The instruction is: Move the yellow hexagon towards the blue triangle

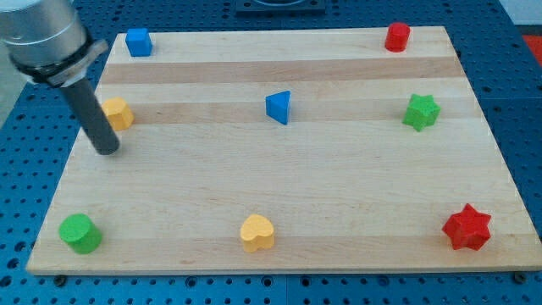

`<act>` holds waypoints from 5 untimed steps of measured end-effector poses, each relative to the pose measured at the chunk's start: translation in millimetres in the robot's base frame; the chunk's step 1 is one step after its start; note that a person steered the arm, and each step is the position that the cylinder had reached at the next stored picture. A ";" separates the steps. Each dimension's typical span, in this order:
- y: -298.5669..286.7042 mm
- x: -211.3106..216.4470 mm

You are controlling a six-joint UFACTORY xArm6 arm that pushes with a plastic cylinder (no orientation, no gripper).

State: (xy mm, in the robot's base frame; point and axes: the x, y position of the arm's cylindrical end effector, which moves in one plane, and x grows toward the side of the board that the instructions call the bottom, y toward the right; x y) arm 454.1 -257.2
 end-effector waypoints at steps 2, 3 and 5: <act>-47.3 5.5; -47.2 -4.3; -40.1 -50.8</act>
State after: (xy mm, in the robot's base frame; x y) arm 403.3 -297.4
